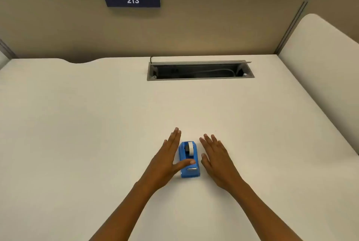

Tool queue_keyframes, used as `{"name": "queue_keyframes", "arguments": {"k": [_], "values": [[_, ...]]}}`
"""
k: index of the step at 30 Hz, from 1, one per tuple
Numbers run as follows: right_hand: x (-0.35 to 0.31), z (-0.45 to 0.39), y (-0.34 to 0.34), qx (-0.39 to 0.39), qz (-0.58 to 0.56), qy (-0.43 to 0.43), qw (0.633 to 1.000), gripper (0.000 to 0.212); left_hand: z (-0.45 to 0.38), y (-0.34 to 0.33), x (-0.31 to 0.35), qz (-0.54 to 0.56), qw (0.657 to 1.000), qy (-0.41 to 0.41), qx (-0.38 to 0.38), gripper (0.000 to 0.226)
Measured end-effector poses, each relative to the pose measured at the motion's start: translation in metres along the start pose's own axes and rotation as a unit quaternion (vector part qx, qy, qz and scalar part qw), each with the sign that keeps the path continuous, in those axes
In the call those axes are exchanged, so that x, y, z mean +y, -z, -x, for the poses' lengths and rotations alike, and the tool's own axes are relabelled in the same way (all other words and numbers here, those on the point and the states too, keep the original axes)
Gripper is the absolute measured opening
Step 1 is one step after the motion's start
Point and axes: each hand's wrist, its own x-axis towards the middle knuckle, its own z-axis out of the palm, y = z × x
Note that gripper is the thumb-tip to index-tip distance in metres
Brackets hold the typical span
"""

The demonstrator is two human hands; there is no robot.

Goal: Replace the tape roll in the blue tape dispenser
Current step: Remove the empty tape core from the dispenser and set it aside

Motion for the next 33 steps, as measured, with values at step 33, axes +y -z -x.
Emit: {"name": "queue_keyframes", "arguments": {"k": [33], "values": [[-0.019, -0.02, 0.027, 0.001, -0.245, 0.023, 0.969, 0.045, 0.009, -0.019, -0.014, 0.122, 0.991, 0.052, 0.019, 0.098]]}}
